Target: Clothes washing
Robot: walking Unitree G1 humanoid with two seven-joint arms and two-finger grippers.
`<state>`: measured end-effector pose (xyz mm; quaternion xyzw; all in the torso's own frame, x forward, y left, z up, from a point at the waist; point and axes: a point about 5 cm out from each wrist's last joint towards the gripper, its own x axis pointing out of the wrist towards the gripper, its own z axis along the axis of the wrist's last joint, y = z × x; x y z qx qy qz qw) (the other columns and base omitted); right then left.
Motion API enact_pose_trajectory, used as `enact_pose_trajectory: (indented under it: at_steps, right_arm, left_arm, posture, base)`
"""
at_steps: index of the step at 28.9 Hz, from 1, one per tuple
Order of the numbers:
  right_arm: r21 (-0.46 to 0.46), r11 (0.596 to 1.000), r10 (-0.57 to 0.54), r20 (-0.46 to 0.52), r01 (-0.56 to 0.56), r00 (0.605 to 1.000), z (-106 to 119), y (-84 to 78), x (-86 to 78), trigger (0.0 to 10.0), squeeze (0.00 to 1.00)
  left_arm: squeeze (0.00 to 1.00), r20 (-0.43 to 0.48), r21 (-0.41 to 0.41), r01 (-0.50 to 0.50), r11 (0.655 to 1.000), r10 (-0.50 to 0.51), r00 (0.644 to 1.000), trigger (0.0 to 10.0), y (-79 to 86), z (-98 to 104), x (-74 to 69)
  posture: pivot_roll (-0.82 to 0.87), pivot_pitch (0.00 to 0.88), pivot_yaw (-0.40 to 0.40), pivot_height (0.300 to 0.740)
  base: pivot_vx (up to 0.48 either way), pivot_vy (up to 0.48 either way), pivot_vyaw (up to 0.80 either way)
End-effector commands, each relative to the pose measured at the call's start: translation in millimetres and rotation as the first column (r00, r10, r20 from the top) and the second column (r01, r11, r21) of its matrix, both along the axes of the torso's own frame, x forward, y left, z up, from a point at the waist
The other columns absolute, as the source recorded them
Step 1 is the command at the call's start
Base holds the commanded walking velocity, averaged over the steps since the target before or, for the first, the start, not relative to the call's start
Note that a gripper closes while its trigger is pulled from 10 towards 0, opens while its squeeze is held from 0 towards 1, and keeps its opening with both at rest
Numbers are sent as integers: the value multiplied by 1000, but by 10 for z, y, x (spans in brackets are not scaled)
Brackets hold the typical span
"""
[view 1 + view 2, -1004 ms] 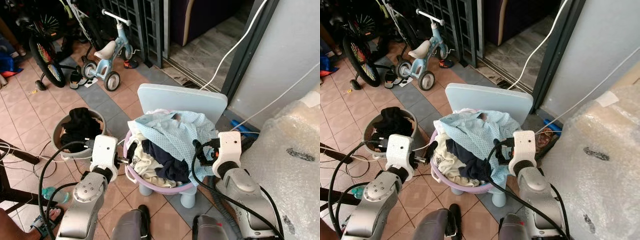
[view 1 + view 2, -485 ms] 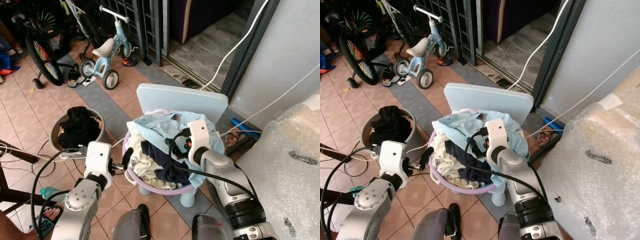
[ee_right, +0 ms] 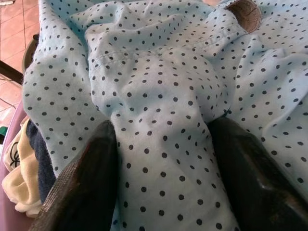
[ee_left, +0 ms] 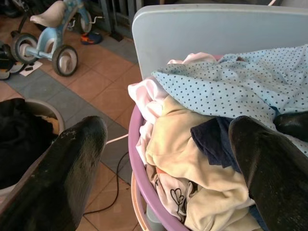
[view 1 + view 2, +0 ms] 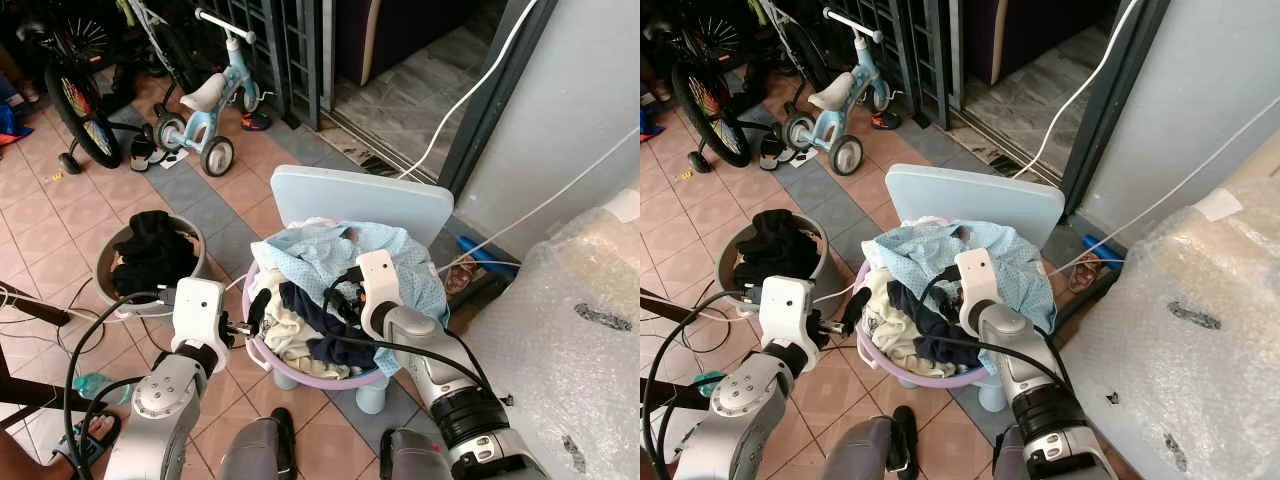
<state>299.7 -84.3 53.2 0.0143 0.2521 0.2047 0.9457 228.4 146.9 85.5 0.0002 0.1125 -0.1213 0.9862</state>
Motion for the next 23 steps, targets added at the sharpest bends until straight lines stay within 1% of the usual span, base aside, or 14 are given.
enact_pose_trajectory:
  at_steps: [1, 3, 6, 9, 14, 16, 18, 19, 21, 22, 23]
  right_arm:
    - [7, 1000, -26, -7, 26, 1000, -21, -35, 2, 0, 0]
    - [10, 999, -47, -5, 47, 999, -25, -80, 6, 0, 0]
    - [22, 998, -61, 8, 61, 998, -8, -103, 16, 0, 0]
    - [50, 994, -97, 27, 95, 995, 37, -147, 36, 0, 0]
    - [91, 985, -154, 42, 150, 987, 84, -213, 42, 0, 0]
    - [96, 983, -162, 47, 157, 986, 91, -221, 44, 0, 0]
    - [200, 959, -227, 106, 203, 968, 243, -264, 18, 0, 0]
    - [200, 959, -227, 106, 203, 968, 243, -264, 18, 0, 0]
    - [240, 948, -244, 133, 207, 961, 309, -276, 7, 0, 0]
    - [240, 948, -244, 133, 207, 961, 309, -276, 7, 0, 0]
    - [276, 938, -257, 153, 208, 954, 370, -287, -7, 0, 0]
  left_arm:
    - [0, -6, 6, -4, 1000, 4, 1000, 10000, 16, -3, 5]
    - [0, -5, 5, -1, 1000, 1, 1000, 10000, 12, -1, 30]
    - [0, -3, 5, 0, 1000, 0, 1000, 10000, 9, 1, 48]
    - [0, -6, -9, 16, 1000, -16, 1000, 10000, -13, 5, 77]
    - [0, -39, -36, 119, 992, -120, 992, 10000, -117, -22, 74]
    - [0, -44, -35, 131, 991, -133, 990, 10000, -131, -30, 73]
    - [0, -43, -37, 154, 987, -156, 987, 10000, -164, -36, 72]
    - [0, -43, -37, 154, 987, -156, 987, 10000, -164, -36, 72]
    - [0, -43, -38, 155, 987, -156, 987, 10000, -164, -39, 79]
    - [0, -43, -38, 155, 987, -156, 987, 10000, -164, -39, 79]
    - [0, -44, -39, 156, 987, -158, 987, 10000, -166, -39, 82]
  posture:
    - [-17, 191, 52, 740]
    - [-22, 188, 54, 740]
    - [-23, 184, 56, 740]
    - [-27, 179, 58, 740]
    - [-32, 169, 61, 740]
    - [-33, 165, 61, 740]
    - [-43, 158, 62, 740]
    - [-43, 158, 62, 740]
    - [-43, 158, 62, 740]
    - [-43, 158, 62, 740]
    - [-43, 158, 62, 740]
  base:
    - [0, 0, 0]
    - [0, 0, 0]
    - [0, 0, 0]
    - [0, 0, 0]
    - [0, 0, 0]
    - [0, 0, 0]
    - [0, 0, 0]
    - [0, 0, 0]
    - [0, 0, 0]
    - [0, 0, 0]
    - [0, 0, 0]
